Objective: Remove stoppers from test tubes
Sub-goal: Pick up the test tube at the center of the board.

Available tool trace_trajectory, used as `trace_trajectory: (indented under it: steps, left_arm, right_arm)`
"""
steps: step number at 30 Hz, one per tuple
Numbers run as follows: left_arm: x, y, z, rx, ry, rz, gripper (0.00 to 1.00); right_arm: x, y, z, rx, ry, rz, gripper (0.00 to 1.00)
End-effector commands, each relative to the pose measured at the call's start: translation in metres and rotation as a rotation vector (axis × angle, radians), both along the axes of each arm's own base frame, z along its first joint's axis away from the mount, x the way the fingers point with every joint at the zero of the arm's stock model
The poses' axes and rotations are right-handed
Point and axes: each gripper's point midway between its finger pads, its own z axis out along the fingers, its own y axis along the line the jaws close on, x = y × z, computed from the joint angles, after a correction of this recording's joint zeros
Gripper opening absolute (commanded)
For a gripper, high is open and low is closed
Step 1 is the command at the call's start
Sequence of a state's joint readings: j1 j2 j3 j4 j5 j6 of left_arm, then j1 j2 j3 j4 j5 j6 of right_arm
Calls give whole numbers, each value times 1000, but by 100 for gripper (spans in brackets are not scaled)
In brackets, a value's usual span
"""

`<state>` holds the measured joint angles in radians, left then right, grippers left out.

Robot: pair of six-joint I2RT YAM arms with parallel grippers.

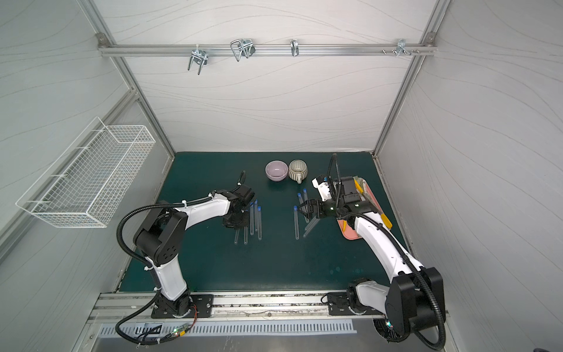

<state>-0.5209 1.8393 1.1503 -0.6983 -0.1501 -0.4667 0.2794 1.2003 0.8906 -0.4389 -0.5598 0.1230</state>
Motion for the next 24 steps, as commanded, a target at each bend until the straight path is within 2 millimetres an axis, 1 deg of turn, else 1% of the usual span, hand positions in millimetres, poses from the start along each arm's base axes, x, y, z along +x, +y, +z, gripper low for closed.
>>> trace_trajectory:
  steps: [1,2,6,8,11,14,16,17,19,22,24]
  left_arm:
    - [4,1,1,22,1,-7,16]
    - [4,0,3,16,1,-12,15]
    - [5,-2,18,2,-16,-53,5]
    - [7,-3,29,-6,-40,-77,5]
    - [11,-10,53,-61,-107,-119,4]
    - [9,-25,84,-145,-194,-208,4]
    - [1,-37,107,-169,-255,-316,5]
    - [-3,-42,116,-173,-274,-366,5]
    - [-17,-54,131,-181,-298,-490,5]
    - [-37,-67,143,-166,-340,-636,6]
    - [-46,-72,148,-186,-382,-685,6]
  right_arm:
    - [-9,-1,0,17,8,29,96]
    - [-9,0,0,24,13,33,95]
    - [-11,0,4,67,25,49,94]
    - [-11,1,6,87,36,57,93]
    - [-11,2,8,117,52,67,92]
    - [-12,5,11,132,67,75,92]
    - [-12,5,12,134,71,75,92]
    - [-12,5,12,139,75,76,92]
    - [-12,8,12,161,90,82,92]
    - [-10,15,16,219,110,101,89]
    - [-10,22,21,259,115,121,88]
